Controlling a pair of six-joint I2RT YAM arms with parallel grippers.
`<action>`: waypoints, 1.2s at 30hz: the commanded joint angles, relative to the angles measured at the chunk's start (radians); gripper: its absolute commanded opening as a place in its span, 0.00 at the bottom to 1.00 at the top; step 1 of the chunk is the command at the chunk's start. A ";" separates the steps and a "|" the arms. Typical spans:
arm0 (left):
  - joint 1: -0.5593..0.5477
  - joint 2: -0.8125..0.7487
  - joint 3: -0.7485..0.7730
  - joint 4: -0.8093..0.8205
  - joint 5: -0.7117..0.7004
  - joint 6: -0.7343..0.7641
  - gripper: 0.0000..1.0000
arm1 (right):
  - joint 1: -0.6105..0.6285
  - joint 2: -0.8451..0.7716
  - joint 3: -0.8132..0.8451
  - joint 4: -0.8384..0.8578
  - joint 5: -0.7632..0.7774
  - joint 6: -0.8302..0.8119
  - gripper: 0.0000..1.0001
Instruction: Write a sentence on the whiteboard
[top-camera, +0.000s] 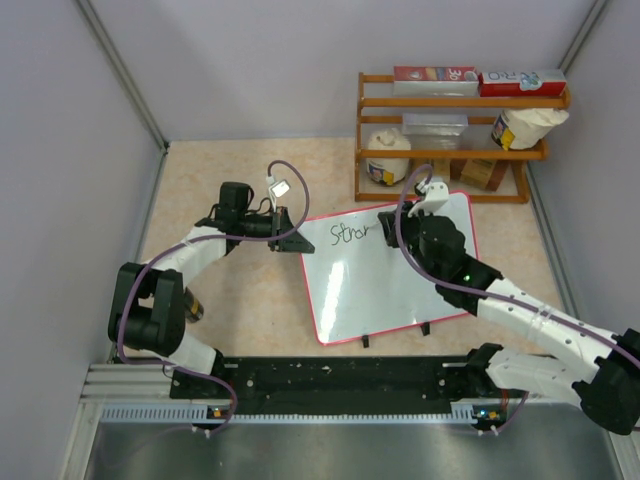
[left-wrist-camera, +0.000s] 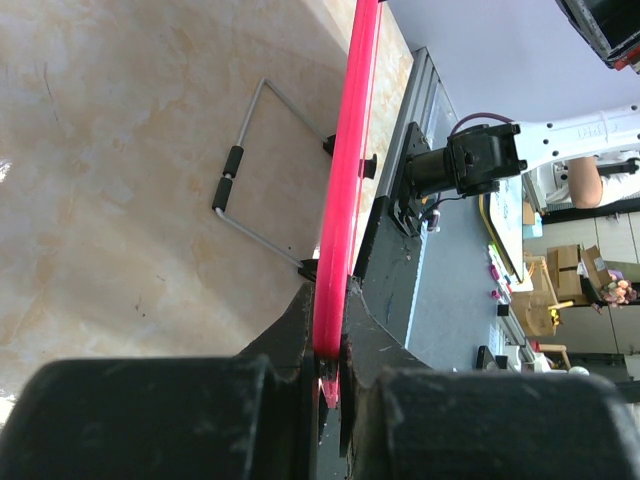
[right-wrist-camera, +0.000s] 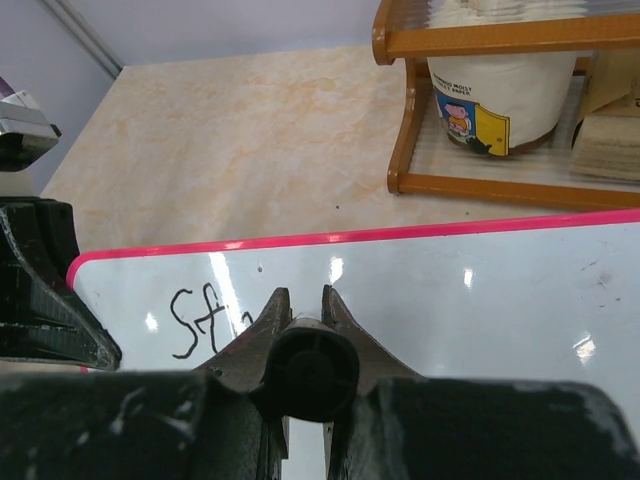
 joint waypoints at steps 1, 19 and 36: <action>-0.041 -0.001 -0.029 -0.027 -0.137 0.132 0.00 | -0.022 0.013 0.044 -0.001 0.044 -0.025 0.00; -0.043 0.002 -0.025 -0.029 -0.136 0.132 0.00 | -0.026 -0.028 -0.025 -0.057 -0.021 0.031 0.00; -0.046 0.004 -0.026 -0.027 -0.140 0.132 0.00 | -0.026 -0.088 -0.042 -0.066 -0.057 0.043 0.00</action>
